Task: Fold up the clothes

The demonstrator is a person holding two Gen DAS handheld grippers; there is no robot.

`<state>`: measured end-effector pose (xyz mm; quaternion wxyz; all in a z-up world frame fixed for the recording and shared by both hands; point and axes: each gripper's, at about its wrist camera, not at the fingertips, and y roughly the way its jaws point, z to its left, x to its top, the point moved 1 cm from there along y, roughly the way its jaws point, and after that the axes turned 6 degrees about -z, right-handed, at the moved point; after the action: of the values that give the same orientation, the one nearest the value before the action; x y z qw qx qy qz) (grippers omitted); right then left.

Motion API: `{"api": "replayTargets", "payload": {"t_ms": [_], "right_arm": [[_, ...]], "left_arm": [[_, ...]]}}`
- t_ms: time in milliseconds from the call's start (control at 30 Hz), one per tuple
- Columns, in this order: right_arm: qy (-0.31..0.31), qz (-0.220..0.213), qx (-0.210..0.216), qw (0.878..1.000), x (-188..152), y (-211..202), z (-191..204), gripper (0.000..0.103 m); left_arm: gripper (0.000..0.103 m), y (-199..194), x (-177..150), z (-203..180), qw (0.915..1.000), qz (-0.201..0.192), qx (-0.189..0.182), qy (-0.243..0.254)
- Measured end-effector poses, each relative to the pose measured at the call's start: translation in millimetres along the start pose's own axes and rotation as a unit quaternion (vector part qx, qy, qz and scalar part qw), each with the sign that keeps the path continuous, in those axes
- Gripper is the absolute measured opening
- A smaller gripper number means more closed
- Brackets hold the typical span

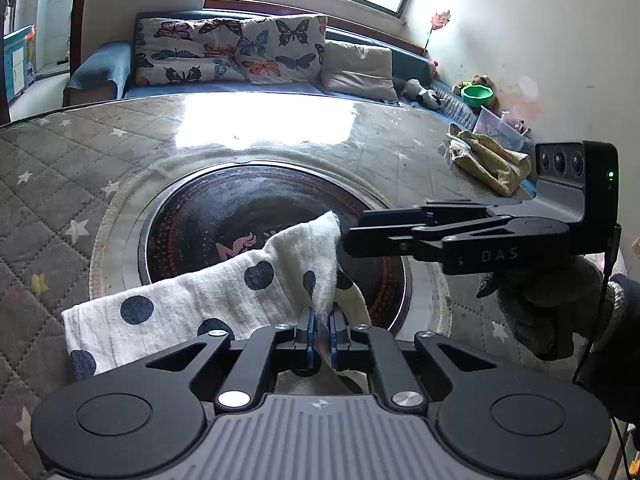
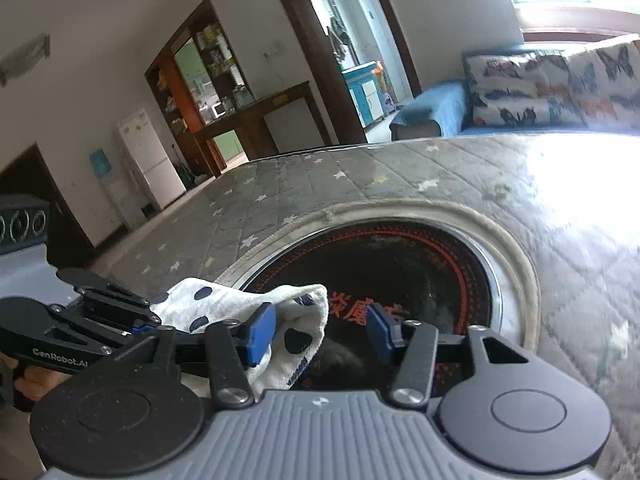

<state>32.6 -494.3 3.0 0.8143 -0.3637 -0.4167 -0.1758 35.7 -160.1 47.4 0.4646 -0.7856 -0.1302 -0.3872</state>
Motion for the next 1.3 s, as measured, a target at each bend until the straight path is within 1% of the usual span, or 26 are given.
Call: {"api": "replayTargets", "payload": {"t_ms": [67,200,367,500,600,667,733,800,867,933,1033,1067,1100,1200,1300], "right_arm": [[0.003,0.002,-0.003,1.000,-1,-1,-2,0.053],[-0.014,0.007,-0.002,1.000,-5,0,5,0.053],[-0.069,0.012,-0.041,0.997,-12,1,15,0.053],[-0.105,0.037,-0.054,0.992,-20,3,19,0.053],[-0.129,0.057,-0.040,0.989,-28,7,25,0.054],[-0.140,0.059,-0.026,0.988,-32,8,31,0.058],[-0.145,0.055,-0.013,0.988,-32,9,36,0.058],[-0.145,0.045,0.000,0.988,-30,8,40,0.058],[-0.145,0.032,0.004,0.989,-26,7,42,0.058],[-0.134,0.024,0.012,0.991,-20,6,40,0.058],[-0.099,0.016,0.037,0.994,-13,3,33,0.058],[-0.085,0.014,0.043,0.995,-11,2,30,0.058],[-0.075,0.013,0.046,0.996,-9,2,28,0.058],[-0.056,0.017,0.054,0.997,-5,3,22,0.058],[-0.047,0.021,0.062,0.997,-5,4,21,0.058]], "left_arm": [[0.008,-1,1,1,1.0000,-0.002,-0.002,-0.005],[0.008,-3,2,2,0.9999,-0.007,-0.002,-0.007],[0.008,-5,3,2,0.9999,-0.009,-0.003,-0.008],[0.008,-5,2,3,0.9999,-0.009,-0.009,-0.008],[0.009,-3,2,1,0.9999,-0.008,-0.014,-0.005],[0.010,-2,2,0,0.9998,-0.005,-0.019,-0.002],[0.015,-3,1,-3,0.9996,-0.004,-0.027,0.002],[0.034,-4,0,-7,0.9994,-0.004,-0.034,0.008],[0.036,-7,0,-10,0.9992,-0.010,-0.036,0.018],[0.040,-9,1,-10,0.9991,-0.011,-0.037,0.016],[0.047,-10,0,-7,0.9988,-0.012,-0.047,0.010],[0.053,-10,0,-6,0.9985,-0.012,-0.052,0.008],[0.055,-11,-1,-6,0.9982,-0.012,-0.058,0.006],[0.056,-11,-4,-11,0.9980,-0.011,-0.059,0.021],[0.058,-8,-6,-19,0.9981,-0.005,-0.044,0.042]]}}
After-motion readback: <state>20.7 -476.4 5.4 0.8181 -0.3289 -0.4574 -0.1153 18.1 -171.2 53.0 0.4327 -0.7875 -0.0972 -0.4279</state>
